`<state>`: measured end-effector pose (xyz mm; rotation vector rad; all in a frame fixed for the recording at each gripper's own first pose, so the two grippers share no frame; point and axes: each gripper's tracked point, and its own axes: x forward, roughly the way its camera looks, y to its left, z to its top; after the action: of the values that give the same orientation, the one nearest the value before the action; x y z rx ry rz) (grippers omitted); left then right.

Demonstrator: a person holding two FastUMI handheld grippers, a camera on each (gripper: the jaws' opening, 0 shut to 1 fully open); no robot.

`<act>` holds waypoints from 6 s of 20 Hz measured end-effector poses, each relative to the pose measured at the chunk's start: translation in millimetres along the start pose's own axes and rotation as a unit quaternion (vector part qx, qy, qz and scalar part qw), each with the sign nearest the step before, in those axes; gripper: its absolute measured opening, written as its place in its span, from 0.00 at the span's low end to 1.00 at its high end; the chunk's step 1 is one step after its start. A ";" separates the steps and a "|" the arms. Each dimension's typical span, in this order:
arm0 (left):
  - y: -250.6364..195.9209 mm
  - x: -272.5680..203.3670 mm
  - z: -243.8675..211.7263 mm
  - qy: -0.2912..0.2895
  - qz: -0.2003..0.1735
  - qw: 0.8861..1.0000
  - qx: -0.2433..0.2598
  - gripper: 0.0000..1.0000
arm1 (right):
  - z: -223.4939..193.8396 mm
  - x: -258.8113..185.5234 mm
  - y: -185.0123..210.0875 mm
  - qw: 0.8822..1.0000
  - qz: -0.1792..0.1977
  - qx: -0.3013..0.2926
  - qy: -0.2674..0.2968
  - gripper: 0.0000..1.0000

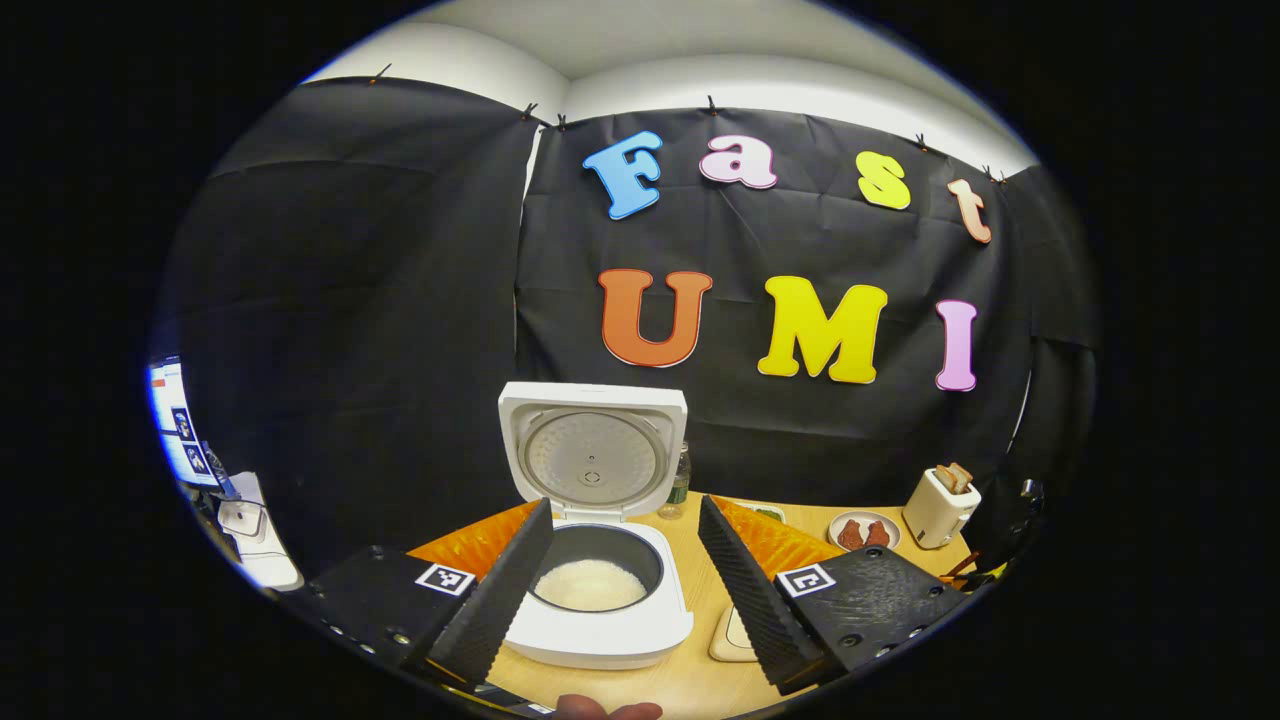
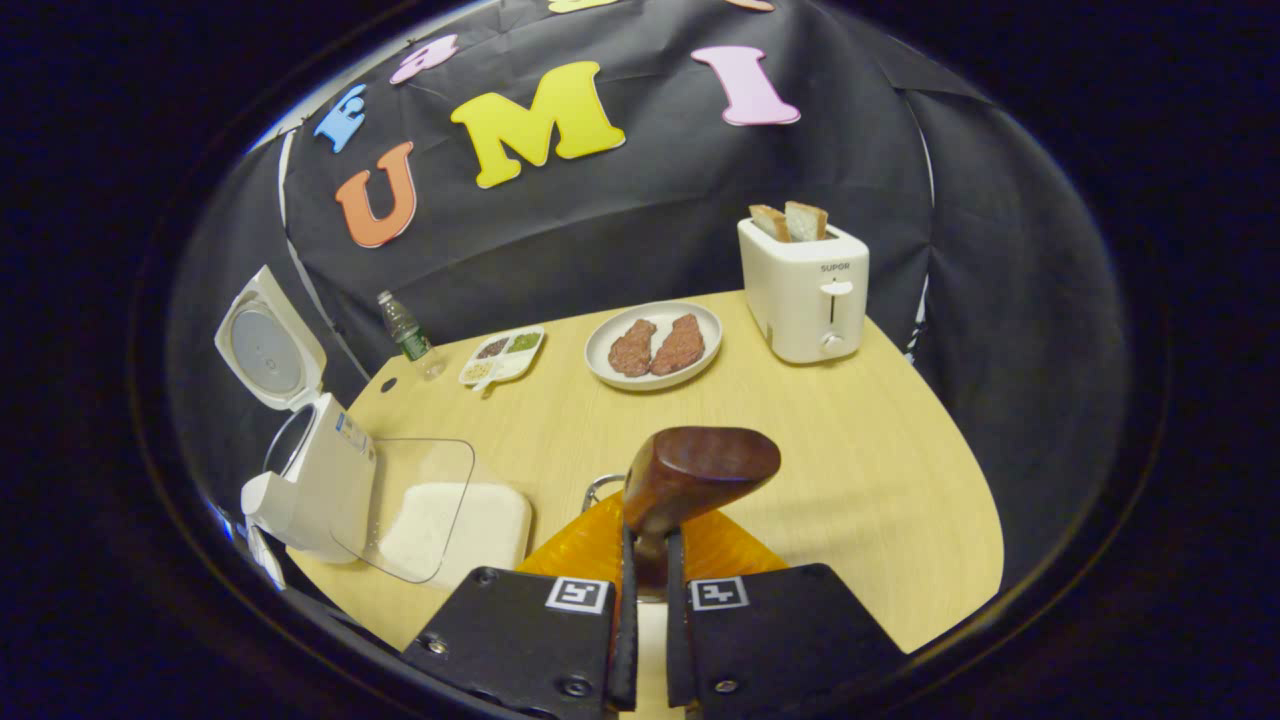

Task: Close the left gripper, press the button to open the rice cooker; take a wooden spoon from the chopstick holder with the right hand, scoop a spoonful of rice and pour it into the rice cooker, then put the wooden spoon back into the chopstick holder.

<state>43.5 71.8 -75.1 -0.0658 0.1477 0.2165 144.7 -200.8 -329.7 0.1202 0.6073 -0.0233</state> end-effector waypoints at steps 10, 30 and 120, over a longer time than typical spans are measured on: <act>70.0 23.0 6.2 -0.021 -0.052 0.998 0.002 0.94 | 76.4 -70.7 118.4 0.994 -0.024 -0.034 -0.097 0.11; 119.7 27.0 -21.9 0.021 -0.063 0.998 0.006 0.94 | -74.5 22.4 244.7 0.975 -0.031 -0.218 -0.015 0.12; 102.7 -35.9 3.8 -0.022 -0.050 0.998 0.013 0.94 | 99.0 -97.1 485.1 0.954 0.273 -0.078 -0.093 0.11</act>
<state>-13.1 164.6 -70.9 -0.0427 0.1028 0.1171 148.9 267.6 -142.4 0.1281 0.3684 0.5447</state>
